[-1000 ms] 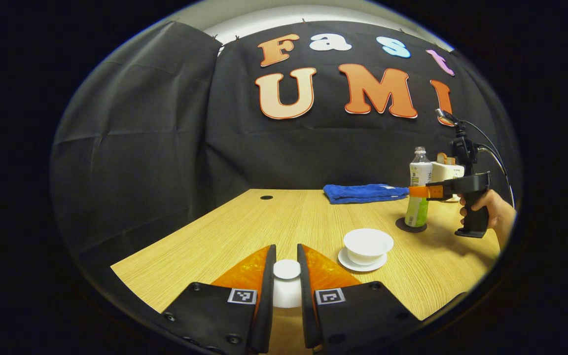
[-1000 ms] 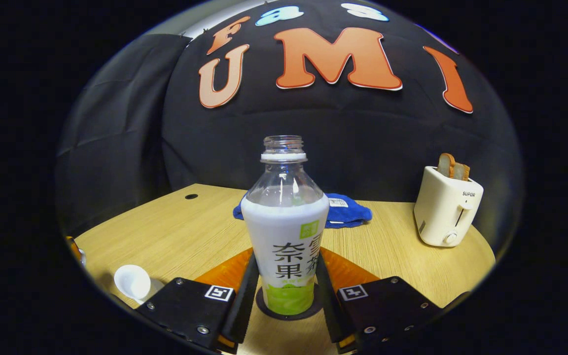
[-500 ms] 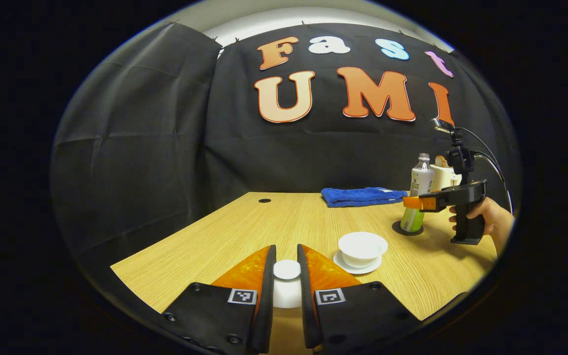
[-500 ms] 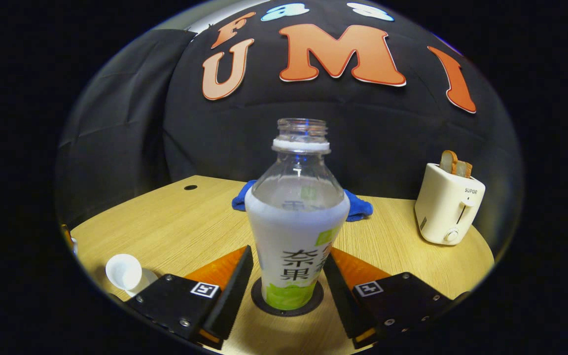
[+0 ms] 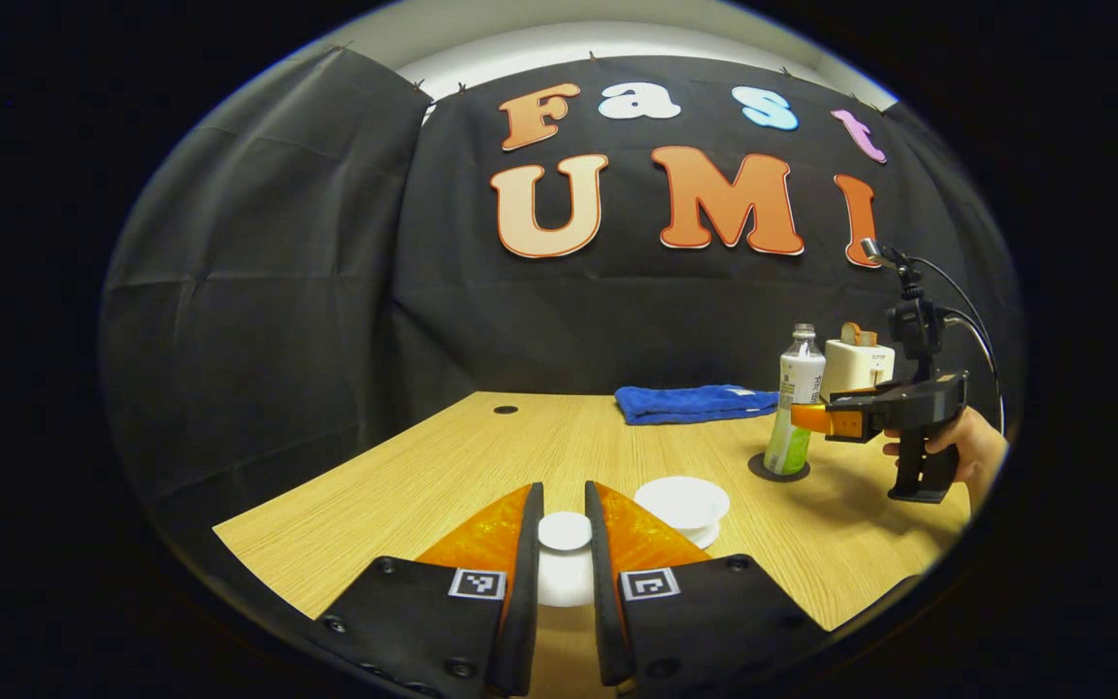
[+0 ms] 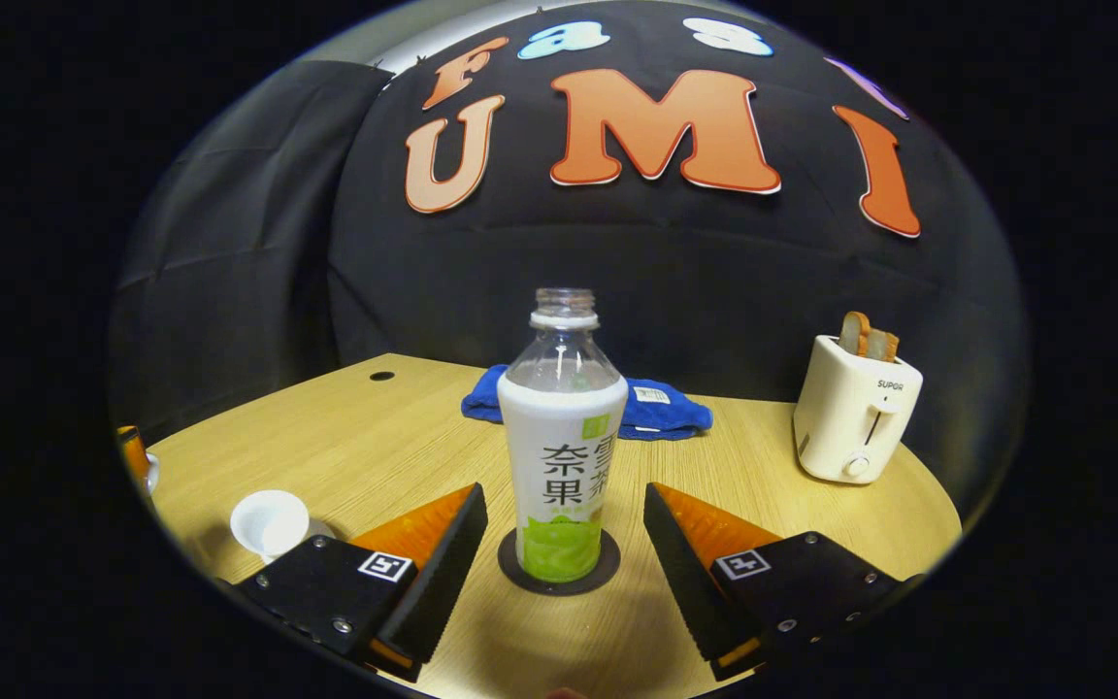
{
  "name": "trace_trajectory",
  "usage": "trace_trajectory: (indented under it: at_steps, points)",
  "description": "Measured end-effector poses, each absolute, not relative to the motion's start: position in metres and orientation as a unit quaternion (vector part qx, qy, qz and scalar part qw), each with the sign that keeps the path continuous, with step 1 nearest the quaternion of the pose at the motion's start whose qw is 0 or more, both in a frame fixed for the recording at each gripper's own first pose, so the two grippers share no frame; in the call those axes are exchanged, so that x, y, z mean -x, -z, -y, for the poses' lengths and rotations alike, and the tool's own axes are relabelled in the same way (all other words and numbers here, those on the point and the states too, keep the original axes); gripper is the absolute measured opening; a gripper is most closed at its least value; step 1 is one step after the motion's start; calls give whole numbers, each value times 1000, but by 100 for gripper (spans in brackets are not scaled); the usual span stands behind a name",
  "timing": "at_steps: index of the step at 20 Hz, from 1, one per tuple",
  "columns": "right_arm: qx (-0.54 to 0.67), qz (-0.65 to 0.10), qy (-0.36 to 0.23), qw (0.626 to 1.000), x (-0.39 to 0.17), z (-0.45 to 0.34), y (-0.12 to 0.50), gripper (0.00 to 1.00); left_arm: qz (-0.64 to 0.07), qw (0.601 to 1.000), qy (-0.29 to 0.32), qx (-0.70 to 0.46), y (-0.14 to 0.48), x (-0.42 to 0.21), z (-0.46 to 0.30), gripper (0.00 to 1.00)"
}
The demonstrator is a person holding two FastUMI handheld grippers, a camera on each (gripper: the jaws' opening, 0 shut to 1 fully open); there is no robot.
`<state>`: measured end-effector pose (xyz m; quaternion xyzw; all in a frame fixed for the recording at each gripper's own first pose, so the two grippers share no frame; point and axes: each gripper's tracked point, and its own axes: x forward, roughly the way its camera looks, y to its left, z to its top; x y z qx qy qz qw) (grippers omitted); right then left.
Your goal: Open the teacup lid with one hand, grasp the water bottle and pour water into the teacup with the other hand; after pouring, place the water bottle on the coaster and then close the teacup lid.
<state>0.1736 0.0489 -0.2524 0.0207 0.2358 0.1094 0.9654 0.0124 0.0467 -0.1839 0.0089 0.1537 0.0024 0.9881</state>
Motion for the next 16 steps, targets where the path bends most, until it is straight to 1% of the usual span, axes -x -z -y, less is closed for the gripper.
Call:
trace_trajectory:
  at_steps: [3,7,8,11,12,15,16]
  points:
    - [-16,-215,-102,971,-157,-38,229,97,-139,990,5,-8,168,-15,-36,29]
    - [-23,-167,-95,981,-137,-27,188,98,-121,992,19,-2,153,-16,-20,29]
    - [-26,-159,-95,982,-134,-26,182,97,-119,993,22,-1,150,-17,-17,26]
    - [-22,-158,-90,983,-127,-17,180,97,-119,992,28,10,150,-22,-9,26]
    - [-22,-157,-88,983,-125,-13,179,97,-117,993,28,13,150,-24,-8,29]
    - [-30,-149,-84,985,-120,-7,171,97,-125,991,42,21,159,-34,4,29]
    - [-32,-144,-83,986,-118,-5,168,97,-130,990,44,28,164,-38,7,26]
